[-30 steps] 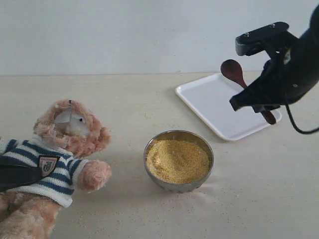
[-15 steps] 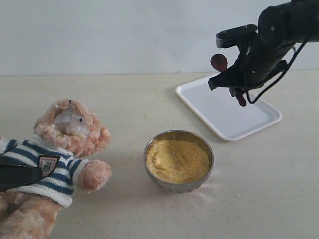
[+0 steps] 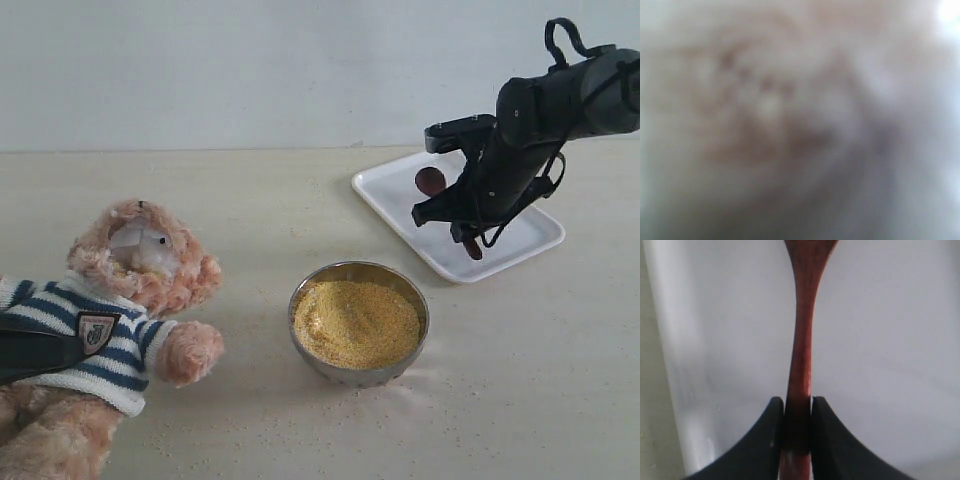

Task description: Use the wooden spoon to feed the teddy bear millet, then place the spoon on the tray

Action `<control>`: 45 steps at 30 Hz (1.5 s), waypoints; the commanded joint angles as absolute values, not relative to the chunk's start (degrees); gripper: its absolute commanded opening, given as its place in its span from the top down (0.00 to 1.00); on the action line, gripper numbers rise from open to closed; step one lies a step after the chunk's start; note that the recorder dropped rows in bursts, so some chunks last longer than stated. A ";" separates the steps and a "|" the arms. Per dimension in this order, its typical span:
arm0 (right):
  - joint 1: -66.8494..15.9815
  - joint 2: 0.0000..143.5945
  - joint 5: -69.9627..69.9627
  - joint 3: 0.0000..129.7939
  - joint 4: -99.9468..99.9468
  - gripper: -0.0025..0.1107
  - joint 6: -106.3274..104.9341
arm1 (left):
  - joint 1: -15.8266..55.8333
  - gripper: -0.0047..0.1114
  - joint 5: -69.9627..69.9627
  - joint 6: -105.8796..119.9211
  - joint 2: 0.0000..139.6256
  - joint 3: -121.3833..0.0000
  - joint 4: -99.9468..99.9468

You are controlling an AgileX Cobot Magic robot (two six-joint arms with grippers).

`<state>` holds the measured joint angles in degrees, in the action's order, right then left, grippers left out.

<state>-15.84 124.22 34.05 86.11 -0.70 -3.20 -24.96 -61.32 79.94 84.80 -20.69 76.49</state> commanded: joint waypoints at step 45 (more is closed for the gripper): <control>-15.40 45.14 -1.79 15.28 -0.95 0.98 10.42 | -25.09 0.92 -62.71 80.18 84.76 -20.73 77.31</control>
